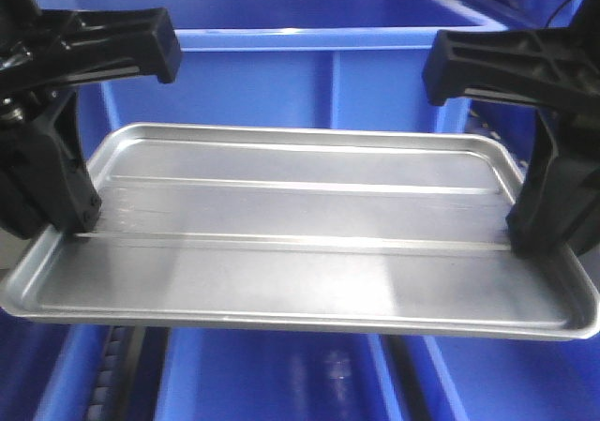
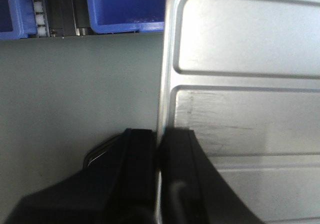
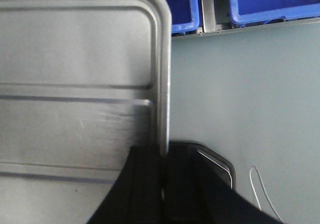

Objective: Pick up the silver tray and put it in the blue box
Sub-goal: 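Carry the tray over the blue bin on the shelf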

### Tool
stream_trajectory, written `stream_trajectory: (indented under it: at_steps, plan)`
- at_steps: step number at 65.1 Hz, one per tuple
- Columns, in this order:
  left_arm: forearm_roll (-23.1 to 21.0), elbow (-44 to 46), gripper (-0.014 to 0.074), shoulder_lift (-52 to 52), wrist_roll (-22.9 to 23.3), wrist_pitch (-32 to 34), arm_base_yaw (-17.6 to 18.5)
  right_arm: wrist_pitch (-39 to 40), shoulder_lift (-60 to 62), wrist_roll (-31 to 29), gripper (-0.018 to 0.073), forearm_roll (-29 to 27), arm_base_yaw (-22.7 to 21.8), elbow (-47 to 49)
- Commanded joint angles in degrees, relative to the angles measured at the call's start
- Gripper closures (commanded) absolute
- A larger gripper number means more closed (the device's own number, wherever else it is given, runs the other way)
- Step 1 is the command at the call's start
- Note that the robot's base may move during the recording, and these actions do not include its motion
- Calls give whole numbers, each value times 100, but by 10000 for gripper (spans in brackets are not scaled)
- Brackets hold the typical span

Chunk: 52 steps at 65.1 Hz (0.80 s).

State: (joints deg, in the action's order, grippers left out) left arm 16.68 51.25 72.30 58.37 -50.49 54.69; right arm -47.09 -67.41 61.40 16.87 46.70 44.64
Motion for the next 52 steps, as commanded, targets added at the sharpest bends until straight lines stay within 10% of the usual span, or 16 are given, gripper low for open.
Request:
stream_trajectory:
  at_steps: [1, 52]
  plan:
    - [348, 153, 603, -159, 32, -313, 13, -307, 131, -26, 503, 395, -38, 108]
    - [348, 153, 603, -159, 32, -313, 13, -307, 131, -26, 503, 395, -38, 108]
